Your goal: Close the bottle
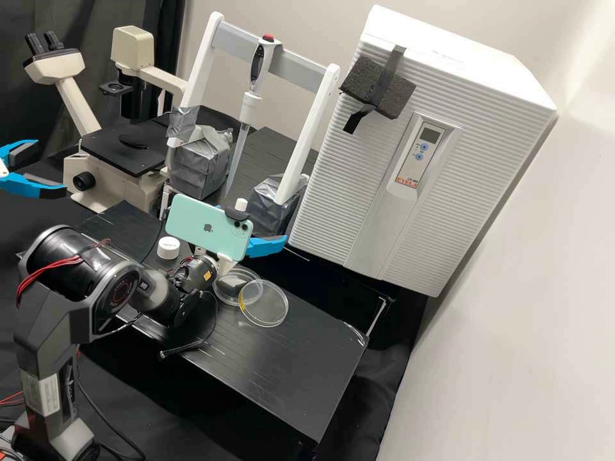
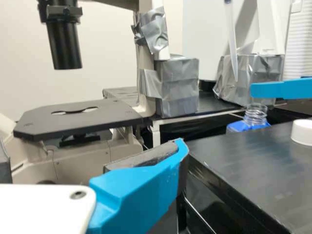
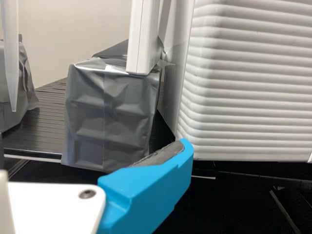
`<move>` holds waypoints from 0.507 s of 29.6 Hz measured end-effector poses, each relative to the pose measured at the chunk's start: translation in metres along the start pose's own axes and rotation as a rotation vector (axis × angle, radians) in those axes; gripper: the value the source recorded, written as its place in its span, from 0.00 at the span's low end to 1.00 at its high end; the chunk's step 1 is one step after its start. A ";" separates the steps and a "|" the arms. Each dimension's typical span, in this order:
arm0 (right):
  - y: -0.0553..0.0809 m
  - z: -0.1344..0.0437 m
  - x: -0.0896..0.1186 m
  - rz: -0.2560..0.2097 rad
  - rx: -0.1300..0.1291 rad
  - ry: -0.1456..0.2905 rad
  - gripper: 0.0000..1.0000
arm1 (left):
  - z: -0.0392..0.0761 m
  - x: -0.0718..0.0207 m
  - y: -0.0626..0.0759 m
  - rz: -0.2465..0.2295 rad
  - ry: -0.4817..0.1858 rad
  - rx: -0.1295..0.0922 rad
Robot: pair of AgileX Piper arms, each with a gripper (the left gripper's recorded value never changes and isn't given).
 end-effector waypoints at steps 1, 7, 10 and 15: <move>0.000 0.000 0.000 0.000 0.000 0.000 1.00 | 0.000 -0.0030 -0.001 -0.003 0.001 -0.006; 0.000 0.000 0.000 0.000 0.000 0.000 1.00 | 0.000 -0.0160 -0.004 -0.012 0.020 -0.010; 0.000 0.000 0.000 0.000 0.000 0.000 1.00 | 0.000 -0.0199 -0.006 -0.020 0.024 -0.010; 0.000 0.000 0.000 0.000 0.000 0.000 1.00 | -0.002 -0.0217 -0.003 -0.004 0.037 -0.012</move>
